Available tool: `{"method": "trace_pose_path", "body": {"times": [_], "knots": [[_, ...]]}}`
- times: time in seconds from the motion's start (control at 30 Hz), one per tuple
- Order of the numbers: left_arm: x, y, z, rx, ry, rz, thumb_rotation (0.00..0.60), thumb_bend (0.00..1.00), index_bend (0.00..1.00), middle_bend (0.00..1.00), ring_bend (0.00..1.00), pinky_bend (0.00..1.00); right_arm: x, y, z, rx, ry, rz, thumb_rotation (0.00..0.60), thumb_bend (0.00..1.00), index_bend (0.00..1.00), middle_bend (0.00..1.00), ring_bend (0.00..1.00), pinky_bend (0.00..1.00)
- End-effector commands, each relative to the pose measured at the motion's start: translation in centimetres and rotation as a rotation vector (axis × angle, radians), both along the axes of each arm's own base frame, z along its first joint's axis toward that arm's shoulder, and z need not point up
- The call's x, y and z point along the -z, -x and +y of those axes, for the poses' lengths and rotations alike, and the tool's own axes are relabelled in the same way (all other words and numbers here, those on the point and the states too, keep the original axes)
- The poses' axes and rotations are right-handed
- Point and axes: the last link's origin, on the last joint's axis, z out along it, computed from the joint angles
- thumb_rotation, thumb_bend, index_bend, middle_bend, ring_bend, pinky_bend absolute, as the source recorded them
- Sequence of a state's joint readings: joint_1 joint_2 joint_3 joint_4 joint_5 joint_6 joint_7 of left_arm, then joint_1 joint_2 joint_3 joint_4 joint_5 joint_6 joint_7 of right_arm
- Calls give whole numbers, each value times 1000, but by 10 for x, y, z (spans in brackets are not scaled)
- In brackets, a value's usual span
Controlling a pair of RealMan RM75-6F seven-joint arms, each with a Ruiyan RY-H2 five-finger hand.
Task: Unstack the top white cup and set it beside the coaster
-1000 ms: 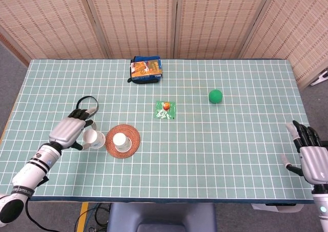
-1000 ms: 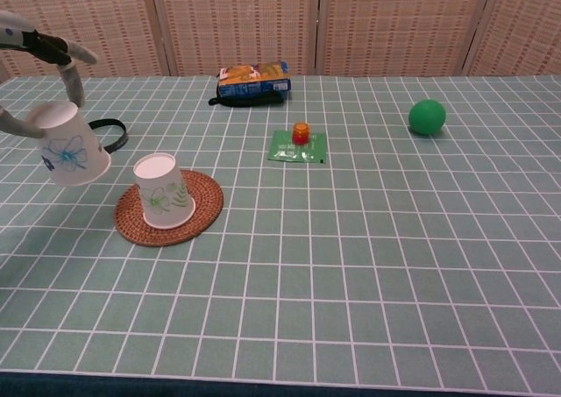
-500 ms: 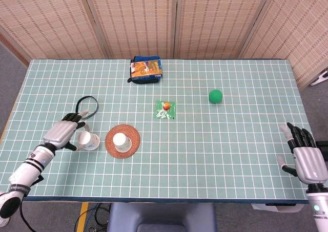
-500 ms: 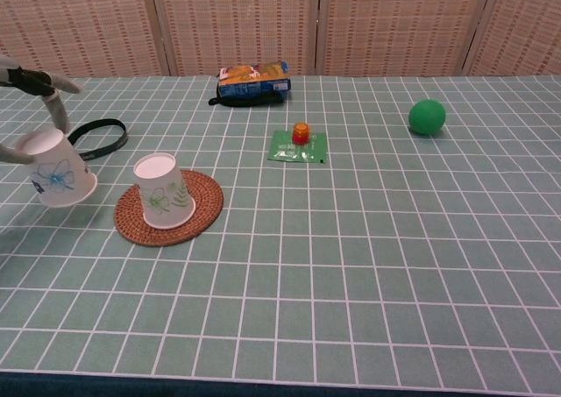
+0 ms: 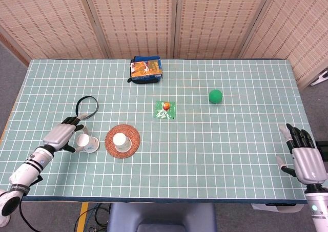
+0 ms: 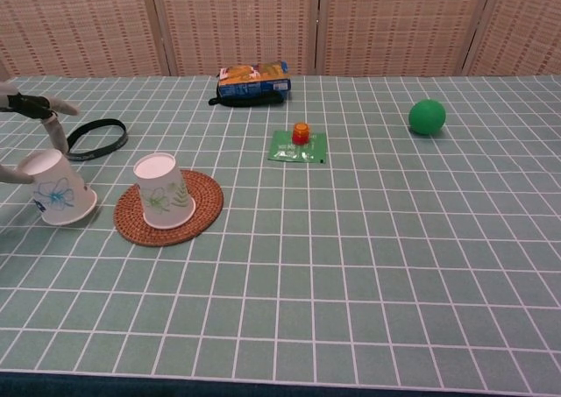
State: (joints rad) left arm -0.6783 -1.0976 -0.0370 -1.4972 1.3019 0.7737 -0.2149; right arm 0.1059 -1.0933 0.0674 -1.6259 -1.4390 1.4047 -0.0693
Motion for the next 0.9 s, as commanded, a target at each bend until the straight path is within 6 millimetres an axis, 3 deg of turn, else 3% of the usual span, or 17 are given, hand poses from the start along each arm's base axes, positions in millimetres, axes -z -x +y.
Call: {"method": "trace_pose_path", "body": {"times": [0.03,0.3,0.47,0.7,0.9], "knots": [[5,5,2,-5,11,-8,600,266,481,0,0,0,1,0,0,5,1,3,600,295,0,0,0,0],[10,16,8,-25,26,-35,600,266,475,0,0,0,4,3,-4,22,-3,14,600,295,0,0,0,0],[13,19,9,-33,38,-61,600,266,421,0,0,0,4,4,-6,29,1,16,600,294,0,0,0,0],[6,7,4,-8,38,-106,600,266,86,0,0,0,1,4,-5,26,10,10,600,295,0,0,0,0],[-21,-19,-12,55,-1,-87,600,266,47,0,0,0,-1,2,-2,10,10,-1,600,295,0,0,0,0]]}}
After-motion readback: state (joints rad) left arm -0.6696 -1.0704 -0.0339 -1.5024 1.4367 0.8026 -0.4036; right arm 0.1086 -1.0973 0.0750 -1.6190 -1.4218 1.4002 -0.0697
